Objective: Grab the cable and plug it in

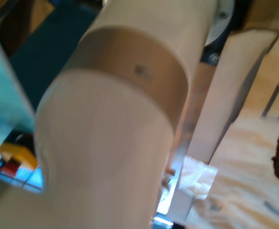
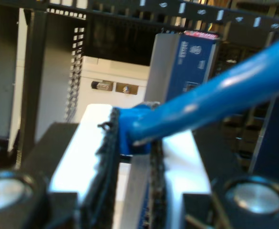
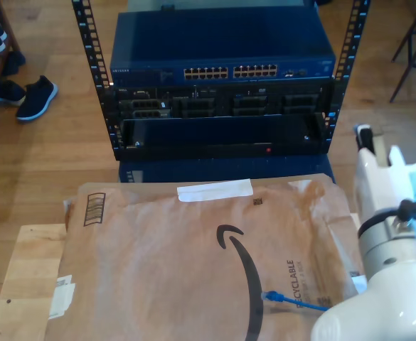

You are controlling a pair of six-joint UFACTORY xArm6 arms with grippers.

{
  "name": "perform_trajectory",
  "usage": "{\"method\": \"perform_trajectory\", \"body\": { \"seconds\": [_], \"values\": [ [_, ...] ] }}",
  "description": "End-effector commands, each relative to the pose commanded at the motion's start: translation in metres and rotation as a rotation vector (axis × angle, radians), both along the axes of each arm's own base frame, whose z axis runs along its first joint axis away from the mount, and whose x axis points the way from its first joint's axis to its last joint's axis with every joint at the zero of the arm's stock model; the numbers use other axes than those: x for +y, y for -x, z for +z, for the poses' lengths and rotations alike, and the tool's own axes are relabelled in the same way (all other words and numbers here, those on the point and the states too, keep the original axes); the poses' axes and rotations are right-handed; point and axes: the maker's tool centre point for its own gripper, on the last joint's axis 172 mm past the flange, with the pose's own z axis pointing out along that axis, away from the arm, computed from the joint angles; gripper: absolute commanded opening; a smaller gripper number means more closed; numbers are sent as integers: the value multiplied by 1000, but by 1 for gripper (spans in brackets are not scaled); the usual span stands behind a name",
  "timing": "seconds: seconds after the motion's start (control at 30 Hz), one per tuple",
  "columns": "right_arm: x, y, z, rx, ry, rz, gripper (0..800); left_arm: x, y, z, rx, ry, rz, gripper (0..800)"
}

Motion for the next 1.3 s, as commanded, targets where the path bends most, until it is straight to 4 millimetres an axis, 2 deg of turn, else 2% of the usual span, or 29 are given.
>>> {"method": "perform_trajectory", "body": {
  "seconds": [0.17,0.37,0.53,0.67,0.77,1.03,1.23,1.3],
  "values": [
    [0,0,-10,19,14,-4,1,7,24,-39,-89,-31,68,799],
    [2,1,-12,26,8,-5,1,6,37,-95,-107,-100,64,799],
    [2,1,-11,25,7,-5,1,14,45,-110,-142,-141,35,799],
    [1,2,-12,28,4,-11,1,16,54,-136,-182,-200,35,799],
    [2,3,-12,28,5,-7,1,18,54,-141,-197,-216,15,799],
    [2,3,-12,27,3,-10,0,-5,52,-159,-209,-126,15,799],
    [8,6,-16,35,16,11,0,-1,53,-162,-209,-144,23,799],
    [9,3,-9,21,0,5,0,-1,53,-162,-209,-144,23,799]
  ]
}}
